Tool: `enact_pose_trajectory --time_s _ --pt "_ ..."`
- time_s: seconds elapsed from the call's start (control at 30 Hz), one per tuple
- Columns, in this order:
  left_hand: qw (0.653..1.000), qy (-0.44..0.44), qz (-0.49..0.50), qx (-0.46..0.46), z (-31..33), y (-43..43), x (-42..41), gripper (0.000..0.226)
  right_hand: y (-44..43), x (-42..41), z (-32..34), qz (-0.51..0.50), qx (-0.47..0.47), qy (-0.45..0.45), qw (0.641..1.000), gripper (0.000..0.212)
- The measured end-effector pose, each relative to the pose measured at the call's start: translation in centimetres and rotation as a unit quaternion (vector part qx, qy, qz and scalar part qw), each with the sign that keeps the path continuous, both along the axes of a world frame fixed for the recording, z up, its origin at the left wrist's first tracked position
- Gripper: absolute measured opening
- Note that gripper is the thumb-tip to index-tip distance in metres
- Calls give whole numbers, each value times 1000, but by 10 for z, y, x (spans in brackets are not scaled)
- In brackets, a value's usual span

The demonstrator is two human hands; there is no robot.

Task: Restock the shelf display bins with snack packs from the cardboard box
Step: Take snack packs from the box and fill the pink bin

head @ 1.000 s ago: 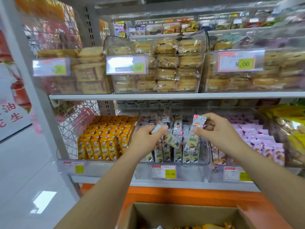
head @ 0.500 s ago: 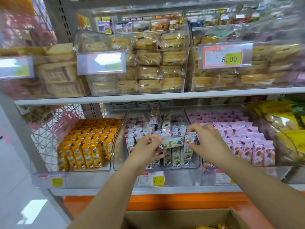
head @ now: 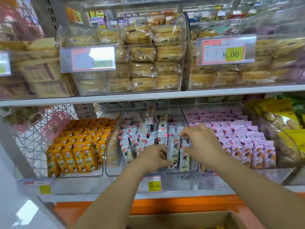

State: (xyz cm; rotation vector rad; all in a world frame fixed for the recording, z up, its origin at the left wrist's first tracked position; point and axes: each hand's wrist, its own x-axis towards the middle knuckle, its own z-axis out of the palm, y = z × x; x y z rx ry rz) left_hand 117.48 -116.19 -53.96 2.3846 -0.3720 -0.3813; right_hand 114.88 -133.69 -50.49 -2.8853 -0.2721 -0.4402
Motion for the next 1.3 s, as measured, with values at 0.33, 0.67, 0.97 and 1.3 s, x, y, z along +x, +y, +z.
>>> enact_pose_trajectory --time_s 0.33,0.67,0.97,1.3 --pt "999 -41 16 25 0 -5 2 41 9 2 2 9 13 -45 999 31" --pt "966 -166 172 -95 25 37 12 21 55 51 8 46 -36 114 992 50" --pt "926 -263 232 141 29 16 45 57 47 36 6 20 130 -3 991 45" --pt "918 -271 281 68 40 7 51 24 31 12 11 64 248 -106 961 35"
